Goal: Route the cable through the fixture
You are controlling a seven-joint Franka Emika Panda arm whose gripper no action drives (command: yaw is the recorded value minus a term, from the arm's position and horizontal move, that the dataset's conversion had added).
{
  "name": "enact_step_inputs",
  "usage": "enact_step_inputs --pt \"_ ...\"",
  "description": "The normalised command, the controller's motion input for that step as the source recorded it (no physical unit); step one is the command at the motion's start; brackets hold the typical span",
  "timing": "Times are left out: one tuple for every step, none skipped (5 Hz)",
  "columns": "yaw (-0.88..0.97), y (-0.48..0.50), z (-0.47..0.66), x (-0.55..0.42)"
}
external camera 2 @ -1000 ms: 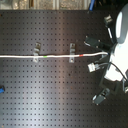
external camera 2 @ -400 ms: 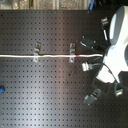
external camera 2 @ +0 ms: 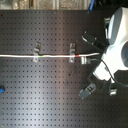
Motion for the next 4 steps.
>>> enact_step_inputs --pt "0.82 -0.055 0.26 -0.046" --pt "0.0 -0.048 0.0 -0.206" --pt "-0.21 -0.045 -0.12 -0.369" --pt "-0.22 0.009 -0.05 -0.256"
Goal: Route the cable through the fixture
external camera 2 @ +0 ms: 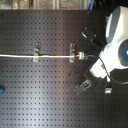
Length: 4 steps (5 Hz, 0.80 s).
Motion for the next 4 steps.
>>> enact_step_inputs --pt "0.0 0.077 0.0 -0.083" --pt "0.29 0.107 0.27 0.097" --pt "0.58 -0.052 0.35 0.068" --pt "0.6 -0.078 0.28 0.063"
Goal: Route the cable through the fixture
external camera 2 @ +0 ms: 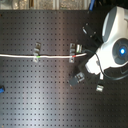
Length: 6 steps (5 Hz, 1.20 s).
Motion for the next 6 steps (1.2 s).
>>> enact_step_inputs --pt "0.55 -0.146 0.21 -0.064" --pt "0.56 -0.247 0.0 -0.273" --pt "0.47 -0.18 -0.25 -0.436" --pt "0.45 -0.121 -0.35 -0.409" --pt "0.51 -0.078 -0.54 -0.383" --pt "0.55 -0.023 -0.53 -0.287"
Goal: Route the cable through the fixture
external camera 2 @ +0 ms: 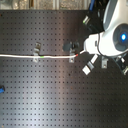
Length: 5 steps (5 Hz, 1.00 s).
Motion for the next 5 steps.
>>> enact_step_inputs --pt "0.23 -0.058 0.0 0.028" --pt "0.54 -0.21 0.11 0.332" --pt "0.66 -0.174 0.16 0.197" --pt "0.58 -0.229 0.17 0.163" --pt "0.69 -0.148 0.26 0.077"
